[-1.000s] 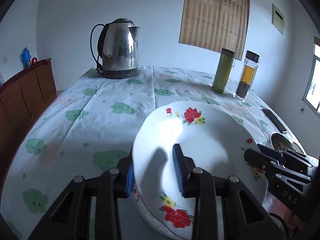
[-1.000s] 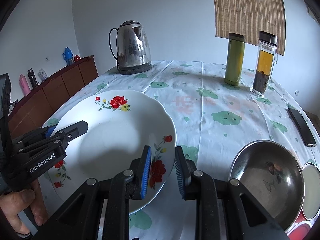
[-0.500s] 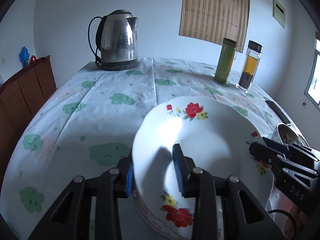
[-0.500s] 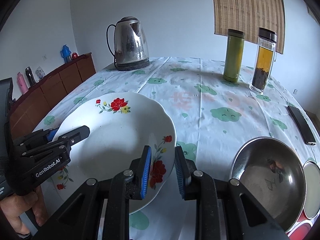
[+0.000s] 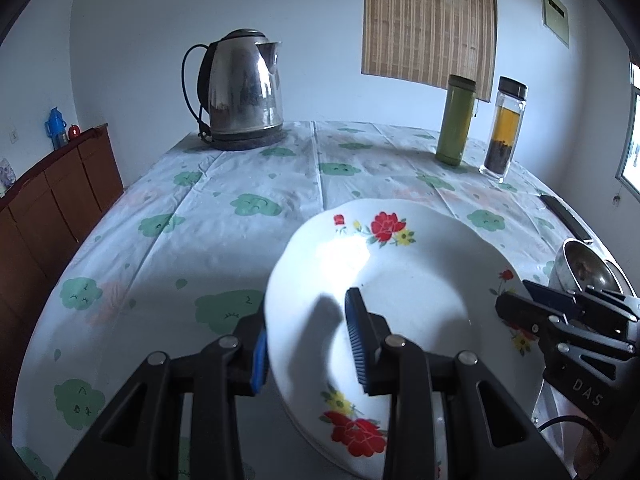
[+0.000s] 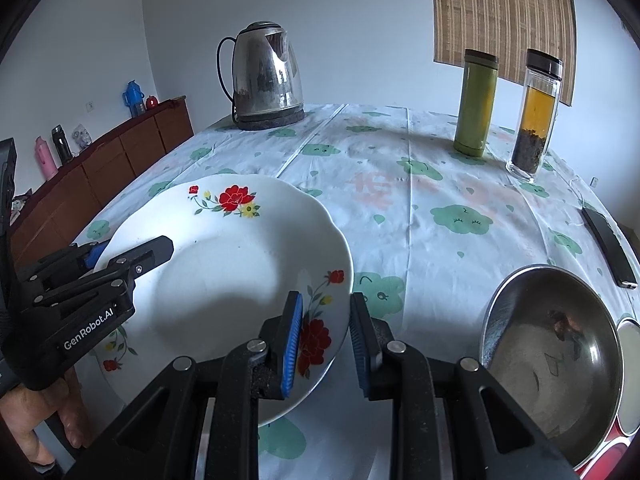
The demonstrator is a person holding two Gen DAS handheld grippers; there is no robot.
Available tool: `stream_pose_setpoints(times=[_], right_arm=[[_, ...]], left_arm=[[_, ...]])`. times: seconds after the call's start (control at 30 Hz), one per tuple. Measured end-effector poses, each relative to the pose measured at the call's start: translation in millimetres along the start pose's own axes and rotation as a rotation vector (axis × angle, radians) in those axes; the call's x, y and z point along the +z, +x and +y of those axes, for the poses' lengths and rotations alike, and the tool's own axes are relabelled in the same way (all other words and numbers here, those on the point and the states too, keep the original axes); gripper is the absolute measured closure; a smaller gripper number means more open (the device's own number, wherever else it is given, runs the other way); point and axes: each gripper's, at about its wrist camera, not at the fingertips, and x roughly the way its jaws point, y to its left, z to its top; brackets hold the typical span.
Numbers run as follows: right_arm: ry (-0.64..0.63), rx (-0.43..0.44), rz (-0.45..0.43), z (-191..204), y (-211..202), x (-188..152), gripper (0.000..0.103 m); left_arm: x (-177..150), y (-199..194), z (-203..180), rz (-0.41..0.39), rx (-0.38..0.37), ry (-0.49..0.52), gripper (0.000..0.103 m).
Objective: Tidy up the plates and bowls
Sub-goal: 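Lower the red-flower plate onto the pink-floral plate with both grippers, then open both grippers and release the red-flower plate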
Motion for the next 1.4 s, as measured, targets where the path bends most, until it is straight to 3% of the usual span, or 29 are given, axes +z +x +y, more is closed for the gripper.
stream_pose_setpoints(times=[0.2, 0.97, 1.07, 1.1, 1.17, 1.4], right_arm=[[-0.001, 0.000, 0.007, 1, 3, -1, 0.078], [-0.015, -0.016, 0.004, 2, 3, 0, 0.076], [-0.015, -0.016, 0.004, 2, 3, 0, 0.076], [-0.015, -0.016, 0.004, 2, 3, 0, 0.076], [-0.023, -0.022, 0.007, 3, 5, 0, 0.076], [-0.028, -0.029, 0.010, 3, 7, 0, 0.076]], left_arm=[[-2, 0, -6, -0.003, 0.047, 0.045, 0.071], [-2, 2, -8, 0.006, 0.054, 0.055, 0.071], [-2, 3, -10, 0.011, 0.053, 0.068, 0.063], [-2, 5, -11, 0.022, 0.051, 0.074, 0.055], [-3, 10, -8, 0.051, 0.047, 0.062, 0.056], [-3, 6, -9, 0.034, 0.042, 0.057, 0.057]])
